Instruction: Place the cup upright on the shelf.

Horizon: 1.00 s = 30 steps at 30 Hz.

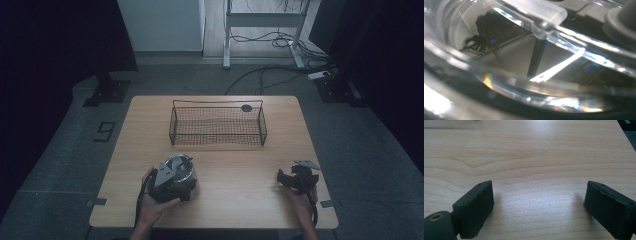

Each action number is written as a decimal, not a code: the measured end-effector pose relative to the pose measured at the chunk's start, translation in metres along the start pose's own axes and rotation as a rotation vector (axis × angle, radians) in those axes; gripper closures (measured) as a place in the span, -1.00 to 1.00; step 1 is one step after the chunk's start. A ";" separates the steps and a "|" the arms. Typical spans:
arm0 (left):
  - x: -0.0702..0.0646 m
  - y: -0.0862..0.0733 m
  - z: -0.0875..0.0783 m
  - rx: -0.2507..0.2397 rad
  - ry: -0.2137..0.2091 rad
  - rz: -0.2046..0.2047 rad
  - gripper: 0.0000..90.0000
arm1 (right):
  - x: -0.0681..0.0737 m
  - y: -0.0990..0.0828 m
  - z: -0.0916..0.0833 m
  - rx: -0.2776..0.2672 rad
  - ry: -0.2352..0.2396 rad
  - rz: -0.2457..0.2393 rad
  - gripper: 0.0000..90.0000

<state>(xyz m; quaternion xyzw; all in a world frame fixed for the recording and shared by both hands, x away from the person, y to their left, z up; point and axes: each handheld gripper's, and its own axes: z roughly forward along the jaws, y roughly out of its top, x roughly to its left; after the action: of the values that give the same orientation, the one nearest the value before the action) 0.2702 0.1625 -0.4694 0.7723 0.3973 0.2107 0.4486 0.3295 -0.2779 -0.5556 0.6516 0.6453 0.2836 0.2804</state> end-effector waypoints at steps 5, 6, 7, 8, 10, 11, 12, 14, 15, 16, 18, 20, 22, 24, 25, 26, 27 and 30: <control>0.000 0.004 -0.001 -0.010 -0.002 0.000 -0.91 | 0.000 0.000 0.000 0.001 0.000 0.001 -0.81; -0.001 0.005 -0.001 -0.012 -0.006 -0.001 -0.91 | 0.000 0.000 0.000 0.000 0.000 0.000 -0.81; -0.001 0.005 -0.001 -0.012 -0.006 -0.001 -0.91 | 0.000 0.000 0.000 0.000 0.000 0.000 -0.81; -0.001 0.006 -0.001 -0.016 -0.007 -0.004 -0.91 | 0.000 0.000 0.000 0.000 0.000 0.000 -0.81; -0.001 0.008 -0.001 -0.016 -0.011 -0.004 -0.91 | 0.000 0.000 0.000 0.001 0.000 0.001 -0.81; -0.001 0.008 -0.001 -0.016 -0.011 -0.004 -0.91 | 0.000 0.000 0.000 0.001 0.000 0.001 -0.81; -0.002 0.009 0.000 -0.018 -0.014 -0.009 -0.91 | 0.000 0.000 0.000 0.001 0.000 0.001 -0.81; -0.002 0.012 0.000 -0.024 -0.023 -0.009 -0.91 | 0.000 0.000 0.000 0.000 0.000 0.000 -0.81; -0.002 0.012 0.000 -0.024 -0.023 -0.009 -0.91 | 0.000 0.000 0.000 0.000 0.000 0.000 -0.81; -0.003 0.014 0.000 -0.025 -0.022 -0.003 -0.91 | 0.000 0.000 0.000 0.000 0.000 0.000 -0.81; -0.004 0.017 0.000 -0.030 -0.022 -0.001 -0.91 | 0.000 0.000 0.000 0.001 0.000 0.001 -0.81; -0.004 0.020 0.000 -0.032 -0.025 0.005 -0.91 | 0.000 0.000 0.000 0.001 -0.001 0.001 -0.81; -0.005 0.024 0.000 -0.038 -0.024 0.010 -0.91 | 0.000 0.000 0.000 0.001 0.000 0.001 -0.81; -0.004 0.027 -0.001 -0.041 -0.025 0.011 -0.91 | 0.000 0.000 0.000 0.001 0.000 0.001 -0.81; -0.004 0.028 -0.001 -0.043 -0.026 0.009 -0.91 | 0.000 0.000 0.000 0.001 0.000 0.001 -0.81; -0.003 0.030 -0.002 -0.046 -0.026 0.006 -0.91 | 0.000 0.000 0.000 0.001 0.000 0.001 -0.81; -0.003 0.030 -0.002 -0.046 -0.026 0.006 -0.91 | 0.000 0.000 0.000 0.001 0.000 0.001 -0.81; 0.002 0.036 -0.005 -0.060 -0.015 -0.005 -0.91 | 0.000 0.000 0.000 0.001 -0.001 0.001 -0.81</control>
<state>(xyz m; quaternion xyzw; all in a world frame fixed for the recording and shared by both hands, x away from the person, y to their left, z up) 0.2832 0.1566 -0.4360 0.7591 0.3894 0.2159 0.4749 0.3294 -0.2778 -0.5556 0.6521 0.6450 0.2832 0.2802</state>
